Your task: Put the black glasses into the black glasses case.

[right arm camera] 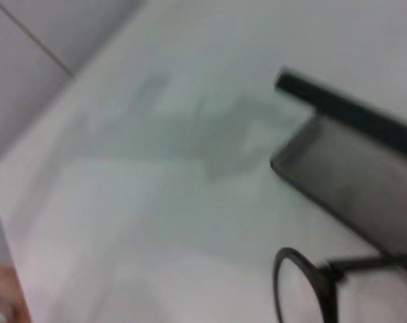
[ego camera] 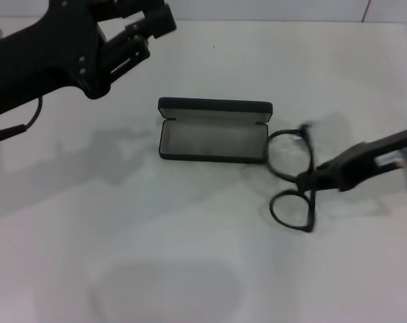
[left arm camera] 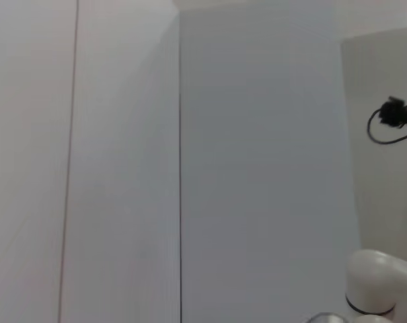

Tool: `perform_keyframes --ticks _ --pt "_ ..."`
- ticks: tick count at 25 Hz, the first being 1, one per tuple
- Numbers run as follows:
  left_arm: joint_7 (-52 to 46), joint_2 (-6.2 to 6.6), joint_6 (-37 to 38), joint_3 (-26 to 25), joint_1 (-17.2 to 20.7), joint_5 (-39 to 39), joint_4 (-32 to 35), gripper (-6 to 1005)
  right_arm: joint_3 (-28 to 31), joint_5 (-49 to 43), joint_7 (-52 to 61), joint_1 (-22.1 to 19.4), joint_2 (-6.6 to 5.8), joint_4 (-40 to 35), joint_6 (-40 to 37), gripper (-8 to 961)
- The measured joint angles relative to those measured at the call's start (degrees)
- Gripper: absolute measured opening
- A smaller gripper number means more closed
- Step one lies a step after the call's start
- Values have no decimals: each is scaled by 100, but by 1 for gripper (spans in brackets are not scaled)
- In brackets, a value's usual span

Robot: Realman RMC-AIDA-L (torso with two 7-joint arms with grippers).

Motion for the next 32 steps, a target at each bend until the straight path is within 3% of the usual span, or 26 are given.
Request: perform_keyframes --ticks 4,7,11,17,32 --pt "-165 6 83 4 7 -125 -21 301 729 380 -521 -286 11 -273 -655 62" --pt "-331 7 128 5 -98 -149 -109 231 1170 1036 -1382 -494 13 -256 -1247 47" --pt "-484 10 230 51 -498 -215 -458 161 1485 1608 -2331 -726 37 -219 -1827 28" --pt "-551 5 310 180 -818 -282 -729 162 1228 2052 -3440 -869 47 -90 -2087 19" --pt "-676 20 312 610 -1147 63 -1099 157 408 2809 -5304 -743 47 210 -1907 21"
